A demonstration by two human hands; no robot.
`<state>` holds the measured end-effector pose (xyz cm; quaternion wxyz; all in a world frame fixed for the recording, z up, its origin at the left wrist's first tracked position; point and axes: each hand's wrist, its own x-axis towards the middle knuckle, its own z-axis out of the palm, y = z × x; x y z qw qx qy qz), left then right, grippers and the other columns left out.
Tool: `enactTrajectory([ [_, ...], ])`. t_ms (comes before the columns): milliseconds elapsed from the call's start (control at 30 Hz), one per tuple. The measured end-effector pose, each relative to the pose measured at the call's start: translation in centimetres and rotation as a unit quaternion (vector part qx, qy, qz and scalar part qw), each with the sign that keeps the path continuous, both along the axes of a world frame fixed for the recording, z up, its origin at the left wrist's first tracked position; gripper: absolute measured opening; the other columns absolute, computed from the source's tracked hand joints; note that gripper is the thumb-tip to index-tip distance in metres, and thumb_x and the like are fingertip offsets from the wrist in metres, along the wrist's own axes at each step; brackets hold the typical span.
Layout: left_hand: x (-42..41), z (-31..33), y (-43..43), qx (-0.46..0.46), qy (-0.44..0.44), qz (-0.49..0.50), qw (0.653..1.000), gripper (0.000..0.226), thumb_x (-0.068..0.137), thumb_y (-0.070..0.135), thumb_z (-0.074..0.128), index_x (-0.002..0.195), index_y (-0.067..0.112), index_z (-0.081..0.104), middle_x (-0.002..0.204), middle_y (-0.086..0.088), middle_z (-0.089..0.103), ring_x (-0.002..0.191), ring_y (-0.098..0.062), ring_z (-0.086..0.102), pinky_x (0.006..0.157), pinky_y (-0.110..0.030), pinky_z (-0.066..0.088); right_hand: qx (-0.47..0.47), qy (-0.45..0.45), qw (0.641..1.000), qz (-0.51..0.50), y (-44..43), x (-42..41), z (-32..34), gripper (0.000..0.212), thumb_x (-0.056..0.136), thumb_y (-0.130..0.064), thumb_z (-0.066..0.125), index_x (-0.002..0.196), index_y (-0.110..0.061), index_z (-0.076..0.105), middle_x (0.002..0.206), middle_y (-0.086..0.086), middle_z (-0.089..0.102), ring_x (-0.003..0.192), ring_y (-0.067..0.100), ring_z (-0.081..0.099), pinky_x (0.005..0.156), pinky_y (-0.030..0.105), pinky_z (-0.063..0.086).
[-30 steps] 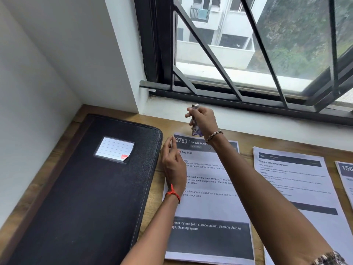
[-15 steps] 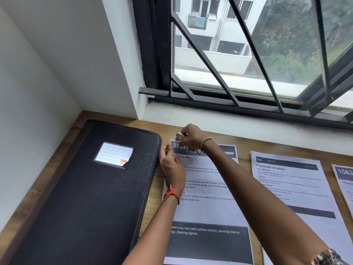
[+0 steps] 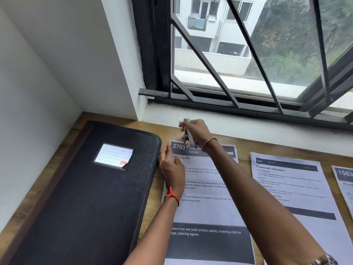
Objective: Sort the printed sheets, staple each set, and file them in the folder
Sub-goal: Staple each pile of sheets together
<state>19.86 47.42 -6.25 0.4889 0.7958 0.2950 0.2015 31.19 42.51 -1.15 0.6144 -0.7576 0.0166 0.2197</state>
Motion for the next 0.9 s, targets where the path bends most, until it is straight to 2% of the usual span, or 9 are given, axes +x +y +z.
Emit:
enactTrajectory([
  [67, -0.2, -0.2, -0.1, 0.002, -0.010, -0.001, 1.000, 0.048, 0.085, -0.013, 0.051, 0.132, -0.002, 0.046, 0.138, -0.016, 0.045, 0.126, -0.025, 0.046, 0.099, -0.012, 0.030, 0.146, 0.058, 0.984, -0.087, -0.1, 0.3, 0.3, 0.022, 0.095, -0.016, 0.049, 0.081, -0.001, 0.057, 0.074, 0.009, 0.054, 0.054, 0.018, 0.058, 0.058, 0.031, 0.052],
  [100, -0.2, -0.3, -0.1, 0.005, -0.018, -0.001, 1.000, 0.049, 0.084, -0.014, 0.051, 0.131, -0.002, 0.046, 0.137, -0.017, 0.046, 0.125, -0.026, 0.047, 0.100, -0.017, 0.034, 0.174, 0.063, 0.977, -0.108, -0.1, 0.4, 0.4, 0.022, 0.096, -0.016, 0.046, 0.084, -0.001, 0.057, 0.075, 0.010, 0.055, 0.060, 0.021, 0.060, 0.060, 0.032, 0.054],
  [233, -0.3, -0.5, -0.1, 0.027, -0.050, 0.002, 0.998, 0.049, 0.082, -0.016, 0.053, 0.129, -0.004, 0.049, 0.131, -0.019, 0.050, 0.120, -0.029, 0.050, 0.098, -0.026, 0.039, 0.196, 0.054, 0.974, -0.099, 0.0, 0.3, 0.5, 0.018, 0.096, -0.013, 0.047, 0.099, 0.004, 0.053, 0.075, 0.013, 0.057, 0.069, 0.022, 0.065, 0.051, 0.028, 0.056],
  [367, -0.5, -0.5, -0.2, 0.049, -0.067, 0.000, 0.997, 0.049, 0.079, -0.018, 0.055, 0.126, -0.004, 0.052, 0.127, -0.019, 0.053, 0.117, -0.027, 0.052, 0.097, -0.010, 0.033, 0.160, 0.048, 0.984, -0.067, 0.2, 0.0, -0.2, 0.023, 0.095, -0.012, 0.049, 0.107, 0.008, 0.052, 0.077, 0.010, 0.057, 0.073, 0.024, 0.065, 0.060, 0.033, 0.058],
  [500, -0.4, -0.7, -0.1, 0.055, -0.071, 0.002, 0.996, 0.049, 0.078, -0.019, 0.056, 0.125, -0.005, 0.052, 0.125, -0.020, 0.054, 0.116, -0.028, 0.053, 0.096, -0.001, 0.026, 0.112, 0.038, 0.993, -0.028, 0.1, 0.2, -0.5, 0.021, 0.093, -0.014, 0.054, 0.102, 0.005, 0.054, 0.086, 0.008, 0.059, 0.071, 0.023, 0.066, 0.068, 0.035, 0.057],
  [600, -0.4, -0.8, -0.1, 0.055, -0.079, 0.005, 0.995, 0.047, 0.079, -0.019, 0.056, 0.124, -0.007, 0.052, 0.125, -0.023, 0.053, 0.115, -0.029, 0.052, 0.091, 0.008, 0.024, 0.066, 0.022, 0.998, -0.011, 0.0, 0.4, -0.7, 0.031, 0.090, -0.017, 0.059, 0.103, 0.012, 0.057, 0.080, 0.009, 0.060, 0.065, 0.019, 0.068, 0.070, 0.034, 0.057],
  [733, -0.4, -0.9, -0.1, 0.058, -0.088, 0.001, 0.994, 0.046, 0.078, -0.020, 0.056, 0.122, -0.008, 0.053, 0.122, -0.024, 0.055, 0.112, -0.030, 0.054, 0.090, 0.009, 0.025, -0.001, -0.008, 0.999, 0.037, 0.0, 0.2, -1.1, 0.022, 0.084, -0.021, 0.067, 0.075, -0.004, 0.058, 0.070, 0.009, 0.057, 0.070, 0.025, 0.062, 0.073, 0.038, 0.055],
  [800, -0.3, -1.1, -0.1, 0.051, -0.087, 0.006, 0.995, 0.043, 0.080, -0.017, 0.056, 0.122, -0.008, 0.054, 0.122, -0.022, 0.055, 0.113, -0.030, 0.054, 0.091, 0.008, 0.025, -0.030, -0.018, 0.998, 0.046, 0.2, 0.1, -1.4, 0.026, 0.079, -0.026, 0.071, 0.074, -0.003, 0.058, 0.071, 0.012, 0.057, 0.067, 0.022, 0.058, 0.067, 0.036, 0.050],
  [900, -0.3, -1.0, -0.1, 0.032, -0.070, 0.004, 0.997, 0.043, 0.085, -0.012, 0.054, 0.126, -0.004, 0.052, 0.128, -0.019, 0.052, 0.118, -0.029, 0.051, 0.094, 0.002, 0.028, -0.061, -0.028, 0.997, 0.044, 0.1, 0.1, -1.6, 0.029, 0.079, -0.029, 0.071, 0.079, -0.003, 0.058, 0.067, 0.008, 0.059, 0.046, 0.002, 0.057, 0.047, 0.016, 0.044],
])
